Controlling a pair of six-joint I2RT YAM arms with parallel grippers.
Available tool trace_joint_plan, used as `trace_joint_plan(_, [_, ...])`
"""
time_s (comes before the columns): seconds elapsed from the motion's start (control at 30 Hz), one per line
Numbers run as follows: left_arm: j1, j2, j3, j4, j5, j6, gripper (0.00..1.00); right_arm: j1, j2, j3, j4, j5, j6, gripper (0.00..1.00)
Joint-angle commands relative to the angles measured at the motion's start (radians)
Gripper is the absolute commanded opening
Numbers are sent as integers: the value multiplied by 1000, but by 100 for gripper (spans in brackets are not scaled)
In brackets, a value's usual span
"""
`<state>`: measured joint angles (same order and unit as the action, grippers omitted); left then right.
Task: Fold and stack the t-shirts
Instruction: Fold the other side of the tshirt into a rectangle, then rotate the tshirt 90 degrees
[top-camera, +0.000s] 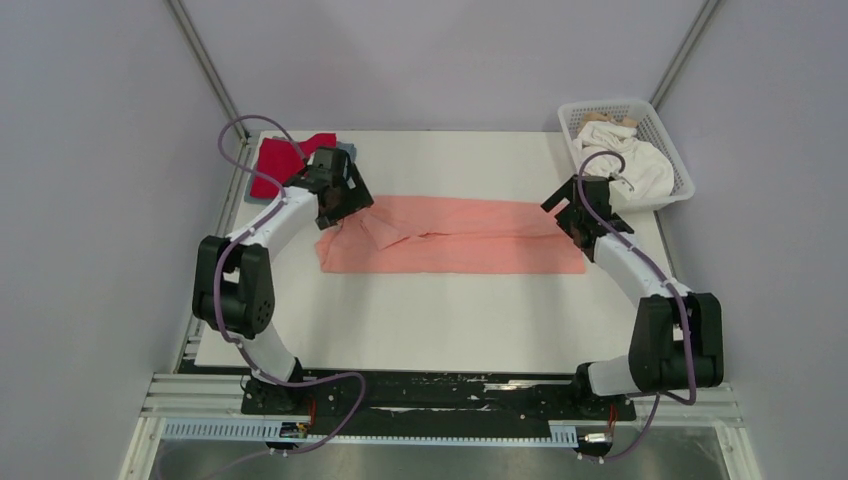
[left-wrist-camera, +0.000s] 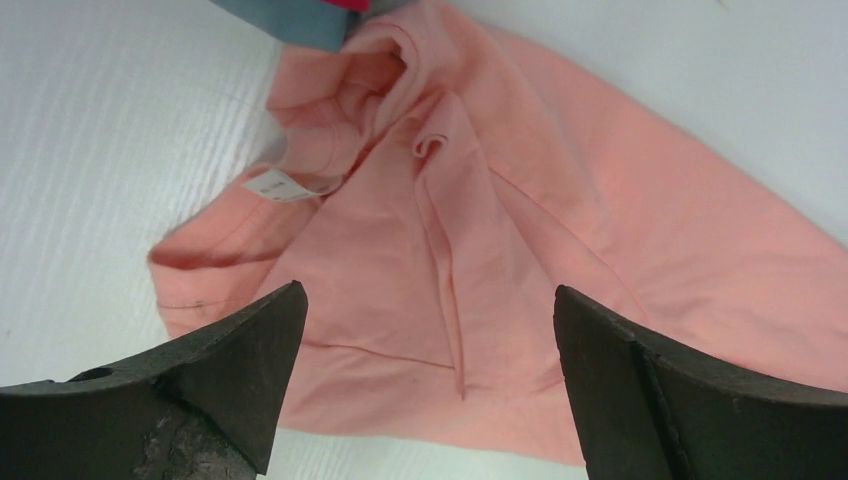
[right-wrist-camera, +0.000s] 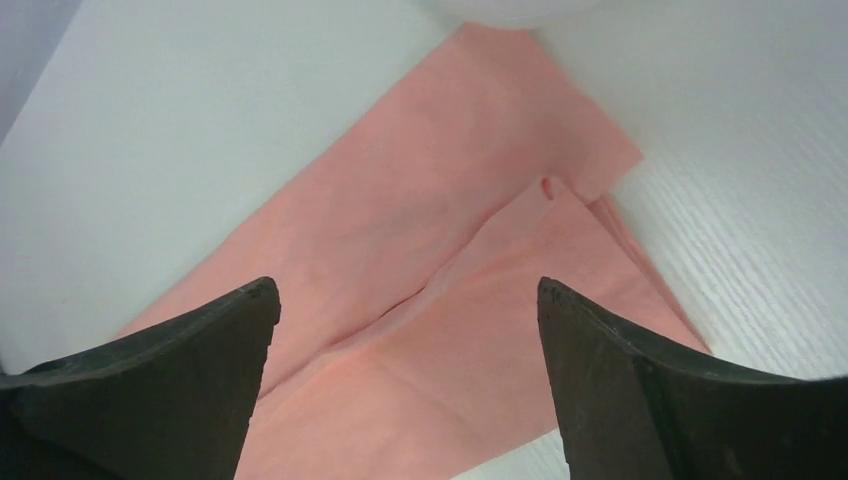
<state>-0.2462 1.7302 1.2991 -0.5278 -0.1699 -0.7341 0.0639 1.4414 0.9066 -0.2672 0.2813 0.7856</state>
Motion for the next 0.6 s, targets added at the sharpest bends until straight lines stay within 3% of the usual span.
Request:
trace_joint_plan(0.0, [-7, -63, -69, 123, 171, -2, 100, 70, -29, -39, 158, -91, -133, 100])
trace_joint_plan(0.2, [-26, 79, -36, 146, 297, -12, 100, 98, 249, 159, 187, -261, -276, 100])
trace_joint_plan(0.37, [-26, 243, 60, 117, 340, -2, 100, 97, 471, 328, 134, -248, -319, 100])
trace_joint_plan(0.47, [-25, 333, 180, 46, 341, 11, 100, 96, 518, 355, 61, -264, -294, 100])
trace_joint_plan(0.57, [-25, 431, 292, -5, 354, 60, 100, 99, 448, 256, 18, -310, -235, 100])
